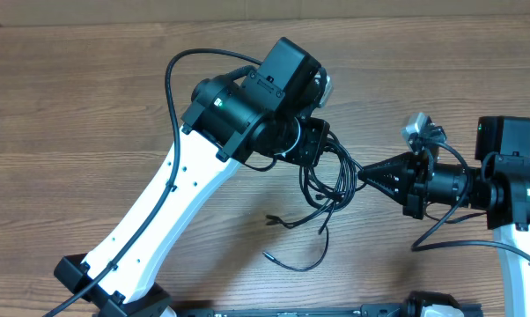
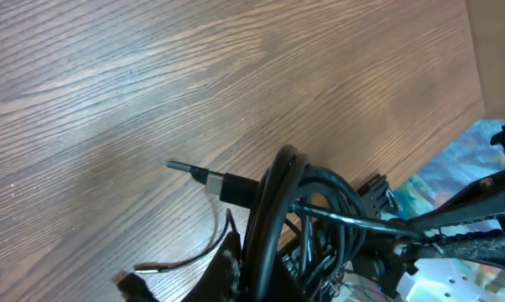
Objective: Untangle cables
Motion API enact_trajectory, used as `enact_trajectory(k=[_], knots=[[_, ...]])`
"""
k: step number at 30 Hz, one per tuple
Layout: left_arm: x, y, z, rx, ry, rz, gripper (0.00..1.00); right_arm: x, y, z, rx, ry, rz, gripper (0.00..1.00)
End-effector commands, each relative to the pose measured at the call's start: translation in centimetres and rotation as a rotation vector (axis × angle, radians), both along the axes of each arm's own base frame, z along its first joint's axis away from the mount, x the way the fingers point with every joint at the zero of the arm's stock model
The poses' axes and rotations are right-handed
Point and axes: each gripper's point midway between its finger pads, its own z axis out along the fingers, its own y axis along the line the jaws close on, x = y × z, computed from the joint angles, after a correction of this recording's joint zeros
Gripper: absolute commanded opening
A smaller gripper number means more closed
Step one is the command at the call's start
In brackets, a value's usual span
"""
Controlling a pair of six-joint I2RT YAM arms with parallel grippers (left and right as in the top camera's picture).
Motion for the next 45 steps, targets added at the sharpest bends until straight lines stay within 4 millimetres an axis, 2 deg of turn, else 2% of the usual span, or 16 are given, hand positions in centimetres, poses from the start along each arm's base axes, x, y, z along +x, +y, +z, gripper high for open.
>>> enact_trajectory(k=[1,3,6,9,14,18,19,20,21,22,24,29,32,36,43,45], knots=[[-0.3,-0.1,1.4,-0.043,-0.012,-0.007,0.04,0.2,-0.2,0.0,0.002,0.036,-0.036,0.04],[-0.8,-0.7,1.8,-0.081,-0.013,-0.061,0.04,1.1,-1.0,-0.9,-0.049,0.093,-0.113,0.04],[-2.5,-2.7,3.3,-0.209,0.005,-0.207,0.04,3.4,-3.8,-3.2,-0.175,0.211,-0.349,0.04],[-3.7,-3.4,4.2,-0.28,0.022,-0.292,0.04,4.3,-5.0,-3.6,-0.209,0.232,-0.443,0.04],[-4.3,-4.3,5.2,-0.34,0.029,-0.332,0.04,4.7,-5.2,-4.2,-0.218,0.256,-0.45,0.04],[-3.7,-3.9,4.6,-0.3,0.004,-0.305,0.04,4.6,-5.2,-4.5,-0.221,0.275,-0.448,0.04],[-3.3,-3.7,4.3,-0.273,-0.003,-0.279,0.04,4.4,-5.2,-4.6,-0.222,0.284,-0.448,0.07],[-2.6,-3.2,3.7,-0.231,-0.009,-0.229,0.04,4.3,-5.3,-4.8,-0.229,0.295,-0.452,0.25],[-1.8,-2.4,3.0,-0.176,-0.012,-0.161,0.04,4.2,-5.5,-5.1,-0.246,0.307,-0.466,0.54],[-1.4,-1.9,2.6,-0.144,-0.011,-0.119,0.04,4.1,-5.7,-5.3,-0.254,0.32,-0.48,0.61],[-1.0,-1.3,2.1,-0.109,-0.008,-0.074,0.04,4.0,-5.8,-5.4,-0.257,0.331,-0.483,0.7],[-0.7,-1.2,2.1,-0.104,-0.007,-0.04,0.04,3.8,-5.5,-5.3,-0.244,0.337,-0.471,0.74],[-0.7,-1.5,2.3,-0.123,0.003,-0.034,0.04,3.5,-4.5,-4.6,-0.208,0.298,-0.399,0.75],[-1.6,-2.3,2.9,-0.177,0.041,-0.071,0.04,3.9,-4.5,-4.4,-0.204,0.273,-0.397,0.8],[-2.1,-3.0,3.3,-0.207,0.068,-0.071,0.04,4.0,-4.6,-4.3,-0.209,0.259,-0.396,0.82],[-2.4,-3.3,3.5,-0.22,0.075,-0.086,0.04,4.0,-4.6,-4.3,-0.212,0.254,-0.393,0.88]])
